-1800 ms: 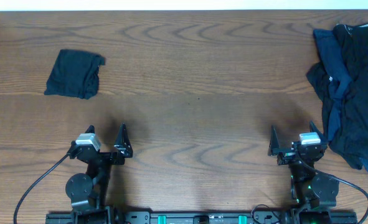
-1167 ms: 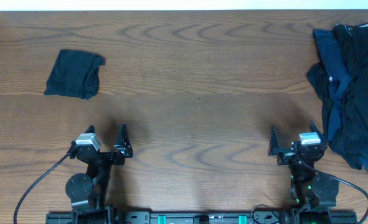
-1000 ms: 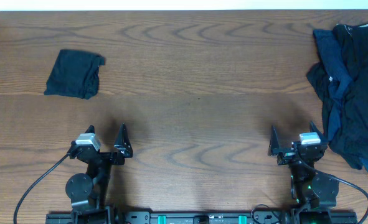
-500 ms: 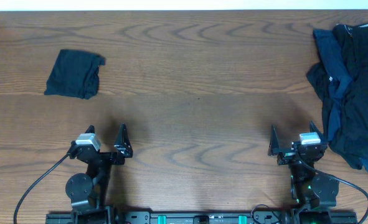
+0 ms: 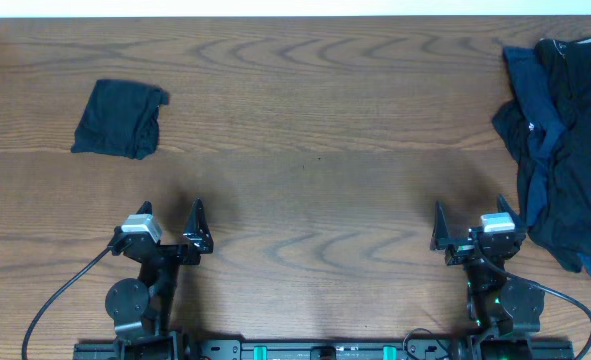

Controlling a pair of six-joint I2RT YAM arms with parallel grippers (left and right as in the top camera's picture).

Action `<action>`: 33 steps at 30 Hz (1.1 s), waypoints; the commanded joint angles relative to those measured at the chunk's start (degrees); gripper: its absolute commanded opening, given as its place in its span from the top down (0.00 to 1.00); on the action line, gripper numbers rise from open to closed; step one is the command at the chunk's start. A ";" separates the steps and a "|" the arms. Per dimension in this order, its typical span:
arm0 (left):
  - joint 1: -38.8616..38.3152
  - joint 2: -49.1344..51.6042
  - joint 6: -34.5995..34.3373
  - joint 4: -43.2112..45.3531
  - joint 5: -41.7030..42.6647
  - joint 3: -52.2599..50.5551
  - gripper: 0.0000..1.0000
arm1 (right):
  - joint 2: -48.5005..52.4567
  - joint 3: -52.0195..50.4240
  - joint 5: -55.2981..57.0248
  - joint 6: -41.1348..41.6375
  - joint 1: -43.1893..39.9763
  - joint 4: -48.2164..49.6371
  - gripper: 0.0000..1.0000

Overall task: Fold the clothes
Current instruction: 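Move the right gripper toward the dark clothing pile at right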

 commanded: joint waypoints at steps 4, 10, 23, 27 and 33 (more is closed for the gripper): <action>0.02 0.17 0.76 -2.38 0.37 -0.83 0.02 | -0.37 -0.11 0.83 0.57 -0.48 -0.22 0.01; 0.02 0.17 0.76 -2.38 0.37 -0.83 0.02 | -0.37 -0.09 1.07 2.78 -0.48 2.40 0.01; 0.02 0.17 0.76 -2.38 0.37 -0.83 0.02 | 1.99 7.78 -1.11 8.66 -0.48 5.20 0.01; 0.02 0.17 0.76 -2.38 0.37 -0.83 0.02 | 9.66 16.72 1.03 11.04 -0.48 5.44 0.01; 0.02 0.17 0.76 -2.38 0.37 -0.83 0.02 | 30.05 33.66 1.16 10.95 -0.48 5.03 0.01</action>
